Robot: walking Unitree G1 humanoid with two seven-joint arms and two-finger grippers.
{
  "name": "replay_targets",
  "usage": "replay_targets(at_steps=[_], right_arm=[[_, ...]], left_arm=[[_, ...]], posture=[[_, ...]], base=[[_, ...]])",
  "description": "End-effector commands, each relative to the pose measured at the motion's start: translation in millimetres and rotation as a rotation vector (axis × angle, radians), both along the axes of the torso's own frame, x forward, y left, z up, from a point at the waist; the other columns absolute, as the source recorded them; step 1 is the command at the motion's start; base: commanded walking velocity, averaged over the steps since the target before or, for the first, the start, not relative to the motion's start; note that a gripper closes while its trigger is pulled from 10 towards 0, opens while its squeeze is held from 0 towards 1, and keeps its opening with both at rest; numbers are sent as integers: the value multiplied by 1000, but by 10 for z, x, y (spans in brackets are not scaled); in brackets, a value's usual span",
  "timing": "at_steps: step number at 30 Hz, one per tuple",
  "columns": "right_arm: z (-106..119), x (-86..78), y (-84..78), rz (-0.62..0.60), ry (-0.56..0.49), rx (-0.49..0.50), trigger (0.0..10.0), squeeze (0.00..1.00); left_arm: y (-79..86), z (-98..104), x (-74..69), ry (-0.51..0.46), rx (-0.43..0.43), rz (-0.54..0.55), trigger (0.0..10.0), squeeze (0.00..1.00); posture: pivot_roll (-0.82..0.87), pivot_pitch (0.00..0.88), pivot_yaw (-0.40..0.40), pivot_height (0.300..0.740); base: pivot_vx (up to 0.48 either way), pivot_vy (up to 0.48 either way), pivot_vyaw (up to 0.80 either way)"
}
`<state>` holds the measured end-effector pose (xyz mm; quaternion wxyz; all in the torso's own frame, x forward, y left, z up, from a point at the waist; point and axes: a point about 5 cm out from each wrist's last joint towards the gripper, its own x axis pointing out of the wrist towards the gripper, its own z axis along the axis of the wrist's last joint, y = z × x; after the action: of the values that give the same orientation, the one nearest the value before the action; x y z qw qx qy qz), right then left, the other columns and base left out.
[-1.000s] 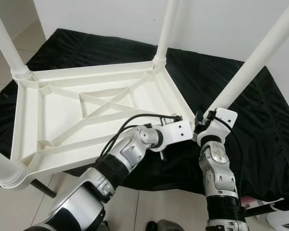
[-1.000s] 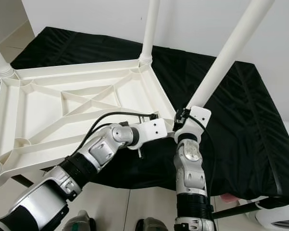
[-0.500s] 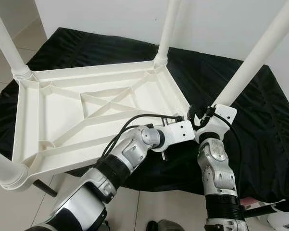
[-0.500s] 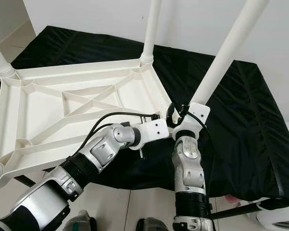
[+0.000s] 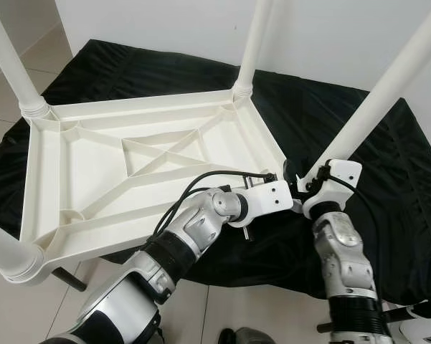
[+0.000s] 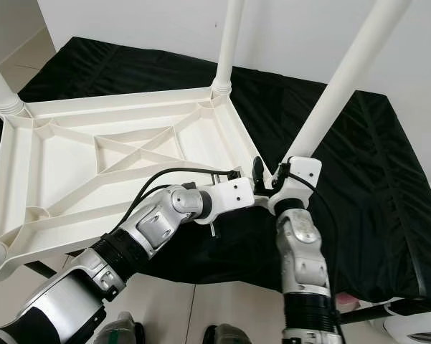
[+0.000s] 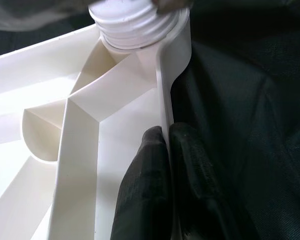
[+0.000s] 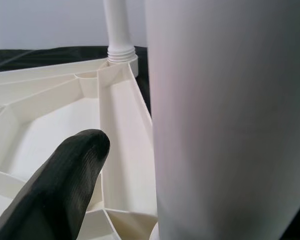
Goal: Building children table
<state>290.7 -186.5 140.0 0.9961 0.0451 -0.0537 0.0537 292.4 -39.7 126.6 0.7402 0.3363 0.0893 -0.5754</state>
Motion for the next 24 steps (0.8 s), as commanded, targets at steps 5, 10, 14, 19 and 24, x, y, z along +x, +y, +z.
replay_targets(at_steps=[5, 10, 14, 19, 24], right_arm=[[1, -15, -153, 188, -10, -64, 10000, 0], [42, -29, -257, 280, -22, -95, 10000, 0], [34, -48, -396, 340, -8, -125, 10000, 0], [4, -58, -550, 367, 14, -169, 10000, 0], [-28, -33, -767, 348, 39, -206, 10000, 0]], left_arm=[[-40, -193, -108, 75, 81, -60, 10000, 0], [-33, -185, -91, 69, 82, -58, 10000, 0], [-24, -178, -81, 65, 85, -57, 10000, 0], [-9, -179, -72, 63, 90, -57, 10000, 0], [-2, -182, -65, 59, 94, -60, 10000, 0]], posture=[[-24, 28, -74, 740], [-24, 24, -71, 740], [-21, 21, -67, 740], [-20, 15, -62, 740], [-17, 6, -56, 740]], base=[[0, 0, 0], [0, 0, 0], [0, 0, 0], [0, 0, 0], [0, 0, 0]])
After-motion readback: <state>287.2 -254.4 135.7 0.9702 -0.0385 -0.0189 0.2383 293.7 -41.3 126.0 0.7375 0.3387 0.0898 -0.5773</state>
